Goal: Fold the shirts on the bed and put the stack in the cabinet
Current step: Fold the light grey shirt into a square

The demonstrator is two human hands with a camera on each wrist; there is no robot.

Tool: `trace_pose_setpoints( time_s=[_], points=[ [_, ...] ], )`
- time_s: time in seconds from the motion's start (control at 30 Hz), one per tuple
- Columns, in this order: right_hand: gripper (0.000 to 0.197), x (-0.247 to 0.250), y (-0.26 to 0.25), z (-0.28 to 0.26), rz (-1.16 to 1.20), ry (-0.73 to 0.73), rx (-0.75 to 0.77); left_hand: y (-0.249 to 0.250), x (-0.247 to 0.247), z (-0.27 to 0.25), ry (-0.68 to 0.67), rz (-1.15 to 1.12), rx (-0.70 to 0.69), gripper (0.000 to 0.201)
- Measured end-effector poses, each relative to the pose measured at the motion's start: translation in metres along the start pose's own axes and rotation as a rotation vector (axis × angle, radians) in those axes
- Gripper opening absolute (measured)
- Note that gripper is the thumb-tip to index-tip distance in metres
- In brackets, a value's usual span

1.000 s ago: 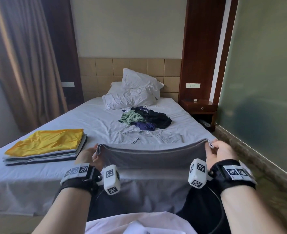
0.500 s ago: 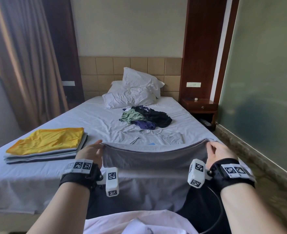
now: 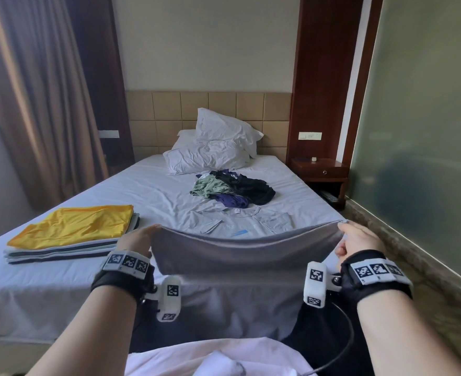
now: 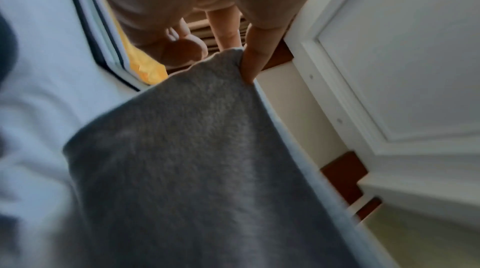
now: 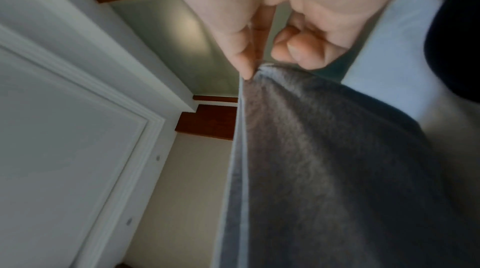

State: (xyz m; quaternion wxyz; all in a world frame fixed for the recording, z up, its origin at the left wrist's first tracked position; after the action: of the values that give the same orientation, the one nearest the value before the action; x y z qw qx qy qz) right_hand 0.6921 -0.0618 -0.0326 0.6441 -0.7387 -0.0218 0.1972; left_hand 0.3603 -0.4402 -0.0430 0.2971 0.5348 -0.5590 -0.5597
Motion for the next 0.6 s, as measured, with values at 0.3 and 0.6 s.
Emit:
trace_pose_setpoints(
  time_s=[0.3, 0.6],
  points=[
    [0.011, -0.026, -0.022, 0.014, -0.021, -0.153, 0.071, 0.031, -0.011, 0.027, -0.08, 0.213, -0.12, 0.01],
    [0.014, -0.063, -0.024, 0.059, 0.007, -0.3, -0.123, 0.041, -0.034, 0.088, -0.335, -0.068, 0.059, 0.021]
  ],
)
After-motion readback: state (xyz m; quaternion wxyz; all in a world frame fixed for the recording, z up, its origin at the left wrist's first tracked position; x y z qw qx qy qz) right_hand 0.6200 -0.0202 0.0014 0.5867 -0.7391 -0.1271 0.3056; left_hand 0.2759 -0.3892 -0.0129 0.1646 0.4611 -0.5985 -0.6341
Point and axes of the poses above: each hand's wrist, its own z-axis towards the middle knuckle, its own x-axis out of the back of the hand, y = z × x, the point moved 5 cm from there along z, towards the middle knuckle, and after that the axes turned 12 degrees about -y, right-handed, at the moved point
